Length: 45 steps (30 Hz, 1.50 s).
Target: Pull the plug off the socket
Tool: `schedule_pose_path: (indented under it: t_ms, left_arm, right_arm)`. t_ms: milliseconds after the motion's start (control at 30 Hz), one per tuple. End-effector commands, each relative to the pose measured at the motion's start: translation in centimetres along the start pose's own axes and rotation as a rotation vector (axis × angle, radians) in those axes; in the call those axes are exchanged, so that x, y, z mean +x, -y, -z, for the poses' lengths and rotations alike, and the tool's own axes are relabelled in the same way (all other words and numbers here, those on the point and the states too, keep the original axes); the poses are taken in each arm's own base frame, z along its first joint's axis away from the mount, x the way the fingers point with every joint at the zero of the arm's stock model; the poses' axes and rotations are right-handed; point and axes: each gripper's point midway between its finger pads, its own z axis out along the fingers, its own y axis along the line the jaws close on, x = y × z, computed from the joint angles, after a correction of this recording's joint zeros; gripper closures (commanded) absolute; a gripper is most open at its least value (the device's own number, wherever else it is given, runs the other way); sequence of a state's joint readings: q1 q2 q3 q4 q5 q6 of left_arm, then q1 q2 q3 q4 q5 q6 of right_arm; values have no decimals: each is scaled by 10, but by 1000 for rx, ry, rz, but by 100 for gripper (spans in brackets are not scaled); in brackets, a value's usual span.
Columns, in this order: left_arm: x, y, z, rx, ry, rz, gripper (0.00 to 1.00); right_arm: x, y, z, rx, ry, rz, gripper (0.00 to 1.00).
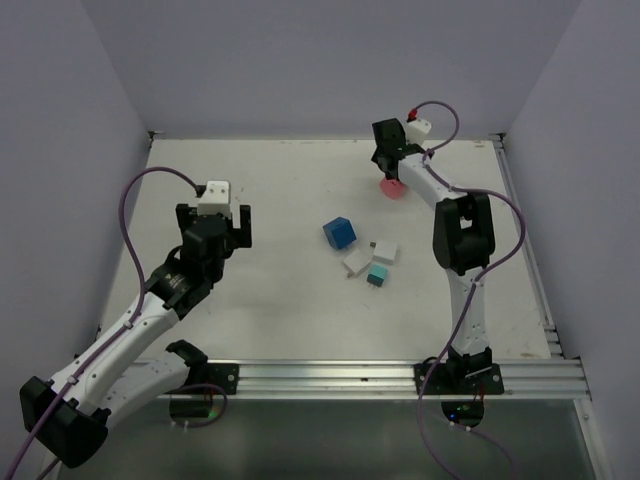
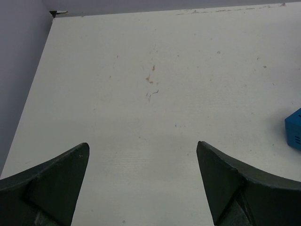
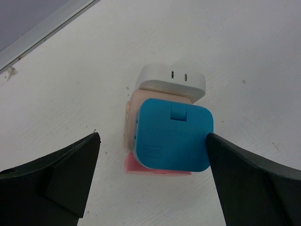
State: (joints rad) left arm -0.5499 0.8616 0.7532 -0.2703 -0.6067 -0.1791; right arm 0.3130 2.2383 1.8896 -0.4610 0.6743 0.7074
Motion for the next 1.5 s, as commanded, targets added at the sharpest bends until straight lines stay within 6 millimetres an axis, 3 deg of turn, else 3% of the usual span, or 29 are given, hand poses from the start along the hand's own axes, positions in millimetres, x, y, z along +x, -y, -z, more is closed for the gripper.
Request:
schedule_pose_path:
  t_ms: [0,267,400,833,1133,1233,1333,1467]
  left_arm:
    - [-10,-4,0,-10,48,17,0]
    - [-10,-2,0,-1,47,16,0]
    - [-10,-3,0,-1,47,14,0]
    - [-9,-3,0,-2,44,11,0]
    - [-8,-2,-1,1,41,11,1]
    - [-7,-2,-2,1,41,12,0]
    - [-7,-1,-2,4,37,9,0]
    - [-7,-2,-3,3,37,10,0]
  right_arm:
    - [-3,-1,2,-1,7,-15,1]
    - [-48,-5,28,-47,89,-15,1]
    - [-57,-2,36,-43,101,-57,1]
    - [-22,-1,8,1,34,-74,1]
    - [-5,-16,-11,-41,6,-51,3]
    - [-4,-17,-15,-47,10,-43,7]
    - [-4,-22,-17,-67,13,-37,19]
    - [-5,-24,-19,-80,14,-32,27]
